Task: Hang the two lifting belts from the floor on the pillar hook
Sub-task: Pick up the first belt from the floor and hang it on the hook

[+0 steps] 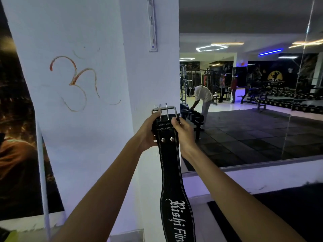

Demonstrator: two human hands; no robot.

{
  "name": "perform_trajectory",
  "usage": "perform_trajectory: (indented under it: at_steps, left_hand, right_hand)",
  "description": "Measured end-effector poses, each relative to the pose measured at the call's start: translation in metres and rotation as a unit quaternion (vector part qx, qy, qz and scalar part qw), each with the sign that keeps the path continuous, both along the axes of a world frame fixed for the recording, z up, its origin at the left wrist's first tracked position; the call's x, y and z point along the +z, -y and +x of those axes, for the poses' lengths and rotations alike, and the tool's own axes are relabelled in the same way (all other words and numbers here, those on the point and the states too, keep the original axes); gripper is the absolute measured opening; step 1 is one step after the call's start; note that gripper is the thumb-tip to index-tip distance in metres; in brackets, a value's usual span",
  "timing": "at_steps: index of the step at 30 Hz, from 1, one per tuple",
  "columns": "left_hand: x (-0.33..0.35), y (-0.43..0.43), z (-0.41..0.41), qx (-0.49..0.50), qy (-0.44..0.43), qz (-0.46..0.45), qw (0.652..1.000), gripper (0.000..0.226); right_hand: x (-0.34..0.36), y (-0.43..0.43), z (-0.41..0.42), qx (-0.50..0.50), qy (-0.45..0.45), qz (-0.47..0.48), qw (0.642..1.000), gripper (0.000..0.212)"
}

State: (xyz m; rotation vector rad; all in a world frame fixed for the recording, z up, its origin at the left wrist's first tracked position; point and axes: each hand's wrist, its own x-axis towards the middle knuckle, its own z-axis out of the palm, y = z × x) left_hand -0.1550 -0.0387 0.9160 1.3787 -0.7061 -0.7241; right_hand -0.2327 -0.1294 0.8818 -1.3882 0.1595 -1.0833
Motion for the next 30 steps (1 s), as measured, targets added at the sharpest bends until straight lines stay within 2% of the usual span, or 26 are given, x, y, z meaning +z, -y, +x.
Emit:
perform_trajectory:
  at_steps: [4, 6, 9, 13, 15, 18, 20, 21, 23, 27, 29, 30]
  left_hand:
    - [0.001, 0.001, 0.003, -0.020, -0.001, -0.004, 1.000, 0.044]
    - [-0.004, 0.011, -0.005, 0.055, 0.054, -0.039, 0.996, 0.041]
    - [-0.014, 0.028, -0.013, 0.224, 0.146, -0.115, 0.957, 0.060]
    - [-0.012, 0.036, -0.014, 0.302, 0.232, -0.141, 0.914, 0.064]
    - [-0.009, 0.037, -0.012, 0.317, 0.252, -0.148, 0.902, 0.061]
    - [-0.007, 0.034, -0.002, 0.333, 0.266, -0.150, 0.892, 0.059]
    - [-0.004, 0.031, 0.005, 0.339, 0.284, -0.152, 0.884, 0.058]
    - [0.000, 0.029, 0.008, 0.341, 0.286, -0.159, 0.881, 0.057]
    - [0.014, 0.029, 0.016, 0.341, 0.284, -0.173, 0.880, 0.056]
    - [0.059, 0.041, 0.039, 0.347, 0.250, -0.182, 0.885, 0.047]
    - [0.081, 0.052, 0.060, 0.360, 0.250, -0.204, 0.875, 0.047]
    - [0.092, 0.058, 0.071, 0.361, 0.280, -0.215, 0.863, 0.046]
  right_hand:
    - [0.005, 0.002, -0.001, -0.014, 0.010, 0.002, 1.000, 0.015]
    - [0.006, 0.001, 0.001, -0.005, 0.006, 0.040, 0.999, 0.021]
    - [0.023, -0.005, 0.003, 0.034, -0.036, 0.140, 0.989, 0.027]
    - [0.052, 0.000, 0.009, 0.023, -0.136, 0.206, 0.969, 0.034]
    - [0.057, 0.004, 0.010, 0.066, -0.180, 0.180, 0.965, 0.041]
    - [0.055, 0.007, 0.011, 0.083, -0.231, 0.076, 0.966, 0.043]
    - [0.054, 0.010, 0.017, 0.084, -0.182, 0.013, 0.980, 0.055]
    - [0.053, 0.010, 0.021, 0.078, -0.150, -0.015, 0.985, 0.049]
    - [0.056, 0.002, 0.032, 0.014, -0.080, -0.061, 0.995, 0.021]
    - [0.085, -0.001, 0.077, -0.132, 0.126, -0.048, 0.982, 0.037]
    - [0.109, 0.006, 0.100, -0.173, 0.156, -0.073, 0.970, 0.037]
    - [0.122, 0.013, 0.110, -0.188, 0.158, -0.091, 0.965, 0.039]
